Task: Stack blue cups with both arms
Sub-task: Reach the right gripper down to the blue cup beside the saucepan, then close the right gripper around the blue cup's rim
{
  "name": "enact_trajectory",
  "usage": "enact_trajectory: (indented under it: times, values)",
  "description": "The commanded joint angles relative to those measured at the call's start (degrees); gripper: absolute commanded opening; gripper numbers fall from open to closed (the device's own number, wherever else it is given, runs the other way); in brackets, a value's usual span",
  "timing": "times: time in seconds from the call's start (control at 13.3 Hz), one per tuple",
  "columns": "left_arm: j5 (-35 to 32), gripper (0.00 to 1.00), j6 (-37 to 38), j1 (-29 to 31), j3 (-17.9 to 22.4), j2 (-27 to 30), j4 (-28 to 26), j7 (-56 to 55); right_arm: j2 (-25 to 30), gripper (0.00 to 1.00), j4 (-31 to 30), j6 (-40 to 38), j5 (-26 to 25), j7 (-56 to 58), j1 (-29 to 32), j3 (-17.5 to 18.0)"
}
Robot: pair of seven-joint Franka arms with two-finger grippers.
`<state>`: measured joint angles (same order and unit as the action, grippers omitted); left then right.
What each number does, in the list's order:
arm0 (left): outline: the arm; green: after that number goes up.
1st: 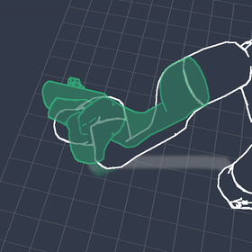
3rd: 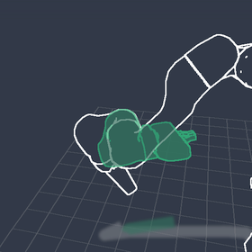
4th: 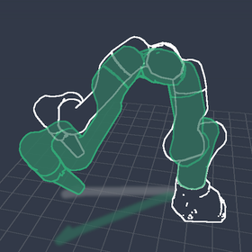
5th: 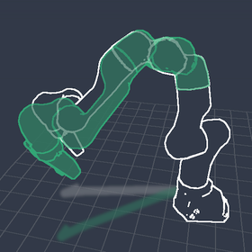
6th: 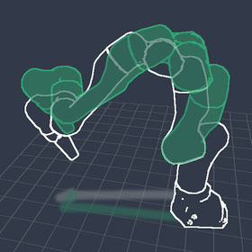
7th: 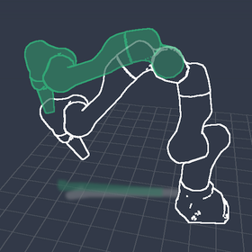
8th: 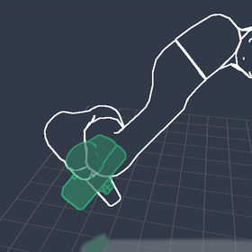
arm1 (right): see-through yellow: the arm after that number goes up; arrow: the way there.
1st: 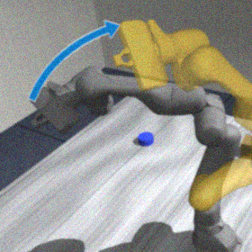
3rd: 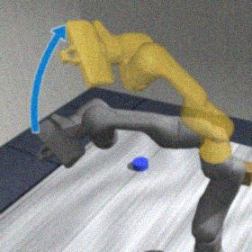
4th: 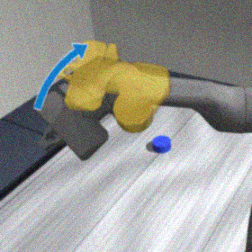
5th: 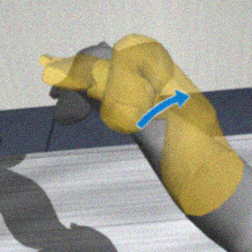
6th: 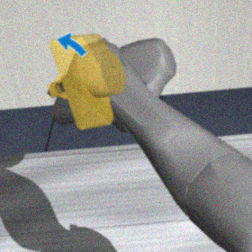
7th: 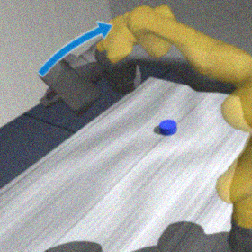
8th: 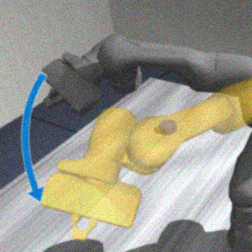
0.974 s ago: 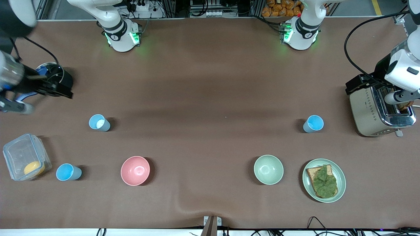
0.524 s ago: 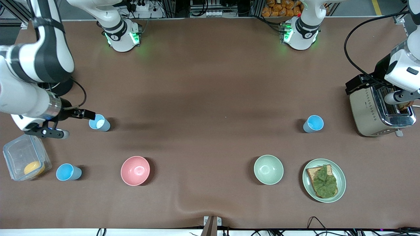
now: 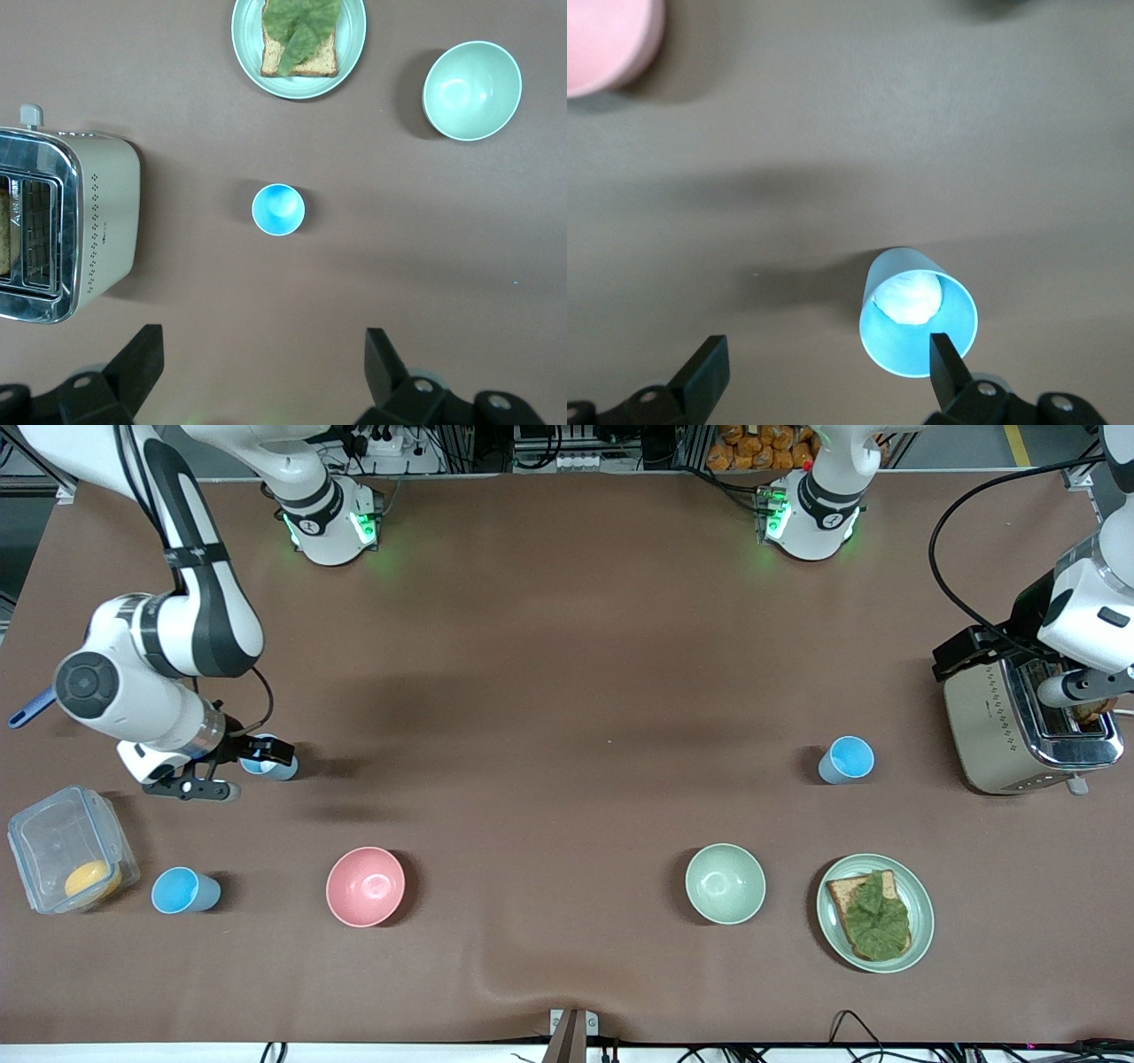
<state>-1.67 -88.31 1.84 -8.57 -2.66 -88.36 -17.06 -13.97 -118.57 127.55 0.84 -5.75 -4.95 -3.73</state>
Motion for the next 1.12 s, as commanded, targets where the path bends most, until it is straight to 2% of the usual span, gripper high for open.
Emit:
enact_trajectory:
  times: [0.0, 0.45, 0.67, 0.82, 0.9, 1.05]
  values:
    - [-0.36, 1.0, -0.19, 0.36, -0.39, 0.64, -0.23, -0.87, -1.4, 1.0, -1.58, 1.47, 0.04, 1.88, 0.99, 0.48]
    - [-0.36, 1.0, -0.19, 0.36, -0.39, 0.64, -0.23, -0.87, -5.63, 0.98, -1.58, 2.61, -0.31, 5.92, 3.18, 0.48]
    - [-0.36, 1.0, -0.19, 0.36, -0.39, 0.64, -0.23, -0.87, -6.16, 0.32, -1.49, 2.35, -0.23, 6.11, 3.19, 0.48]
    - [-0.36, 1.0, -0.19, 0.36, -0.39, 0.64, -0.23, -0.87, -6.25, 0.05, -1.41, 2.35, 0.04, 6.02, 3.1, 0.48]
    - [-0.36, 1.0, -0.19, 0.36, -0.39, 0.64, -0.23, -0.87, -6.25, 0.0, -1.32, 2.0, 0.04, 6.02, 2.75, 0.48]
    - [-0.36, 1.0, -0.19, 0.36, -0.39, 0.64, -0.32, -0.87, -6.33, 0.0, -0.88, 1.48, 0.04, 5.32, 1.96, 0.48]
